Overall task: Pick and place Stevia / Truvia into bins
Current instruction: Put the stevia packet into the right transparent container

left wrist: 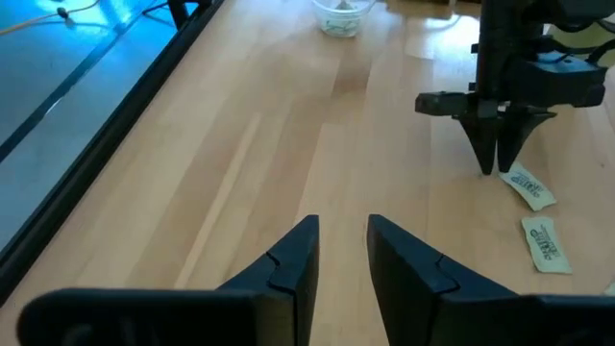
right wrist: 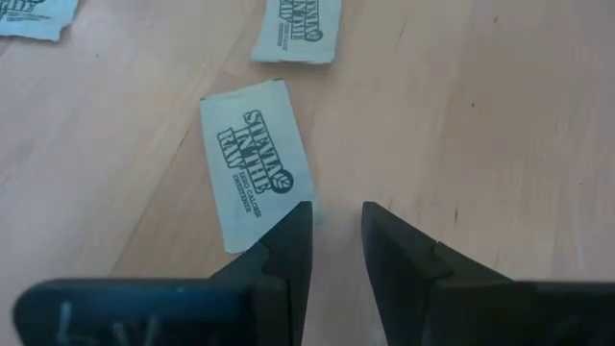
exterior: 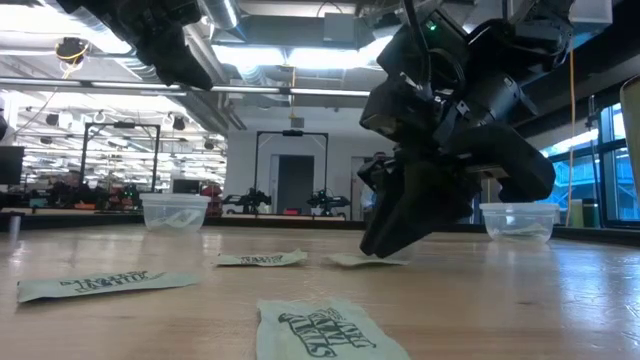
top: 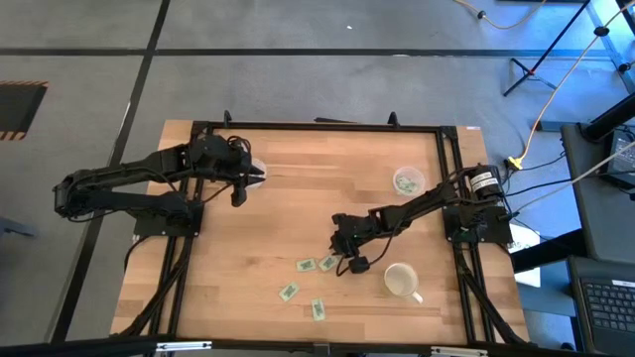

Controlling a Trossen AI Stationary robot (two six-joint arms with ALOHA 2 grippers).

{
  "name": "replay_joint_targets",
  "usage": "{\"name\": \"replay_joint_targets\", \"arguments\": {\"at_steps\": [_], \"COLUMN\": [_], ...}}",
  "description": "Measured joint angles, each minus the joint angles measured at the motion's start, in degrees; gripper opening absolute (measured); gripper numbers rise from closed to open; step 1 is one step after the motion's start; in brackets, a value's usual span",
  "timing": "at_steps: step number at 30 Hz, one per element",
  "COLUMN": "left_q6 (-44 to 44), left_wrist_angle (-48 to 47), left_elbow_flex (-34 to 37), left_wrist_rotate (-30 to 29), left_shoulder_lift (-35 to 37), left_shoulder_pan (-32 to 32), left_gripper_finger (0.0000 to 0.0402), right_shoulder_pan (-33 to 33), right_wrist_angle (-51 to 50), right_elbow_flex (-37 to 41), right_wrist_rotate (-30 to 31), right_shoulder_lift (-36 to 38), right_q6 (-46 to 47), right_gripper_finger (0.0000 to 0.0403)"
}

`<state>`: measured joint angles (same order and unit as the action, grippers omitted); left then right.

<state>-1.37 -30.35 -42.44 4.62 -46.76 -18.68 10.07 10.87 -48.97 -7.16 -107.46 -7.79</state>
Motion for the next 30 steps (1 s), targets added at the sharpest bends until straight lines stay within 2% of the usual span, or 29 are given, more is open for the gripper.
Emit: {"name": "replay_joint_targets", "arguments": {"at_steps": [8, 15, 24, 30], "left_q6": [0.14, 0.16, 0.16, 0.16], "left_wrist_angle": [0.02, 0.05, 0.05, 0.09], "left_elbow_flex": [0.00, 0.00, 0.00, 0.00], "left_wrist_rotate": [-0.02, -0.05, -0.09, -0.09], "left_shoulder_lift": [0.00, 0.00, 0.00, 0.01], "left_shoulder_pan": [0.00, 0.00, 0.00, 0.00], "left_gripper_finger": [0.0086, 0.0086, 0.0086, 0.0086], "right_shoulder_pan": [0.00, -0.08, -0.10, -0.52], "right_wrist_angle": [-0.02, -3.53, -6.89, -7.77], "right_elbow_flex": [-0.02, -0.31, -0.34, -0.14], "right_wrist_rotate": [0.49, 10.85, 18.08, 19.09], "right_shoulder_lift": [0.00, 0.22, 0.26, 1.01], "right_q6": [1.35, 1.55, 1.53, 3.10], "right_gripper_finger": [0.0096, 0.0096, 0.0096, 0.0096]}}
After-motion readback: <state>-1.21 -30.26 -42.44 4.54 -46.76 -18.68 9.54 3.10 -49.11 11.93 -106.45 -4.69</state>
